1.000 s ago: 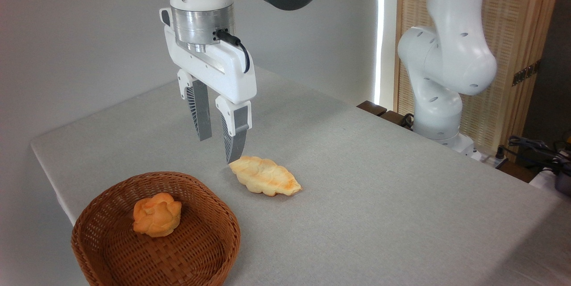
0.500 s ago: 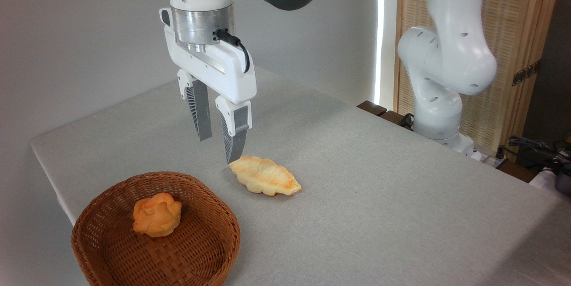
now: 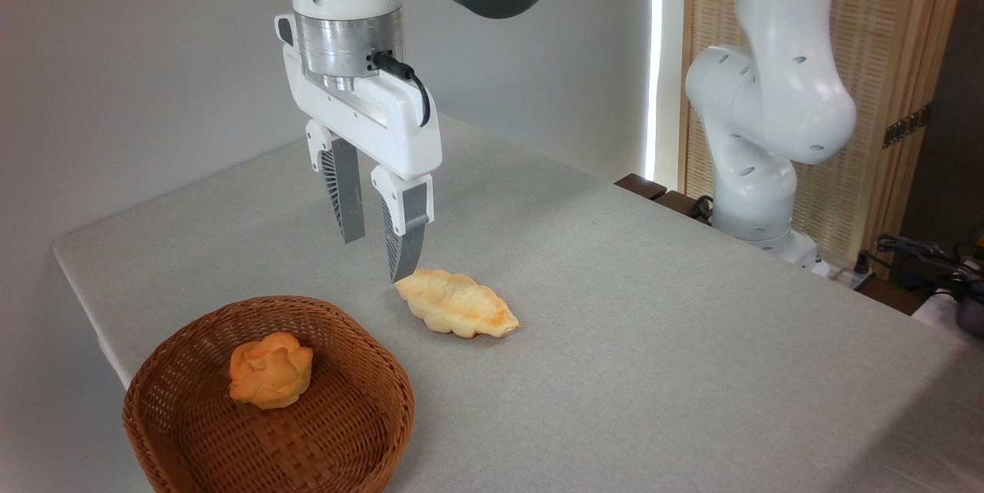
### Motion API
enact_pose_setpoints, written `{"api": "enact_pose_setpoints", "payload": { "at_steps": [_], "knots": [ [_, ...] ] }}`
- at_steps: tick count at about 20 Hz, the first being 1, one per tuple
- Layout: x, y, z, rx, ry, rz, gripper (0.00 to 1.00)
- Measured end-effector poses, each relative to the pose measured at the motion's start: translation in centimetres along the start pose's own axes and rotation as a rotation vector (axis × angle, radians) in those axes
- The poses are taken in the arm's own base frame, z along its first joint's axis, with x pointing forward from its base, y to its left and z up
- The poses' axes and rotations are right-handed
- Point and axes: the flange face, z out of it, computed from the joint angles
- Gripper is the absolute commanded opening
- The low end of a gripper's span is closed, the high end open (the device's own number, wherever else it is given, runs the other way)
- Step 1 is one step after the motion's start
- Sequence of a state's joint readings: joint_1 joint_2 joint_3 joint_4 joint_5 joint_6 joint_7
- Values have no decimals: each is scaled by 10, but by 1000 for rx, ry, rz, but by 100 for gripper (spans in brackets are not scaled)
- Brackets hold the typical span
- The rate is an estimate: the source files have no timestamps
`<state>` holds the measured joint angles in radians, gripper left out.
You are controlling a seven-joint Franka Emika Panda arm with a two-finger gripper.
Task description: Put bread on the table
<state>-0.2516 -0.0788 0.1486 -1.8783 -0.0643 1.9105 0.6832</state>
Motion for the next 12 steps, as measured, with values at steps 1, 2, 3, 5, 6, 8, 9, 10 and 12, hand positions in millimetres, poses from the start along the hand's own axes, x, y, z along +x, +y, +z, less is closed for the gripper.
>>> {"api": "enact_pose_setpoints", "payload": {
  "at_steps": [1,2,3,5,6,8,9,10,12],
  "knots": [
    [0,0,0,0,-1,0,100],
    [0,0,1,-1,-1,1,100],
    [1,0,1,-1,-2,1,100],
    [1,1,2,-2,-2,3,100],
    [1,1,2,-2,-2,3,100],
    [2,1,2,-2,-3,3,100],
    [2,1,2,-2,-3,3,100],
    [2,1,3,-3,-4,4,100],
    [2,1,5,-5,-7,4,100]
  ]
}}
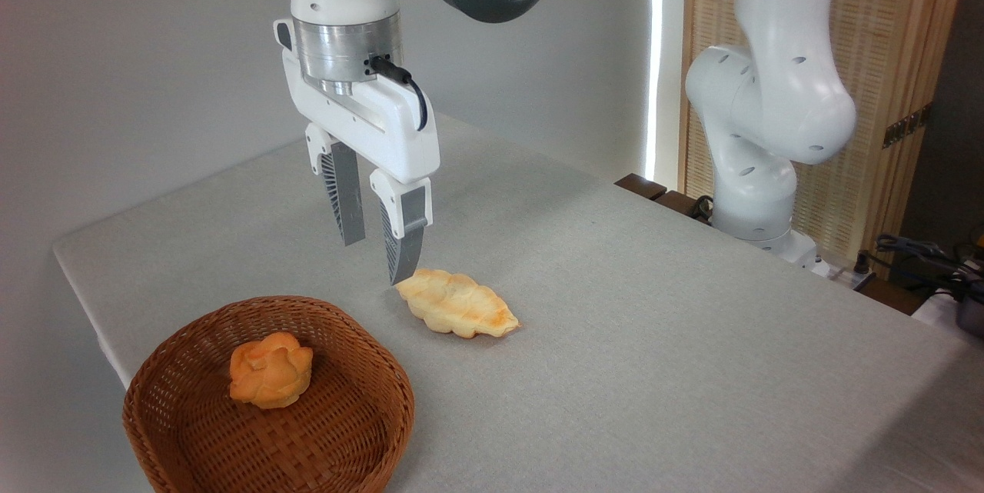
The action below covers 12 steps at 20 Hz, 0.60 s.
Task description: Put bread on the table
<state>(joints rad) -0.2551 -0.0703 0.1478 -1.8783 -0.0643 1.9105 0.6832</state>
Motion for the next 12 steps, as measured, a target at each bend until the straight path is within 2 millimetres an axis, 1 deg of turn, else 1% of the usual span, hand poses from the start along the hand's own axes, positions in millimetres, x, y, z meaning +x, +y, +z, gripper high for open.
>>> {"api": "enact_pose_setpoints", "payload": {
  "at_steps": [12],
  "knots": [
    [2,1,3,-2,-4,3,100]
  ]
}}
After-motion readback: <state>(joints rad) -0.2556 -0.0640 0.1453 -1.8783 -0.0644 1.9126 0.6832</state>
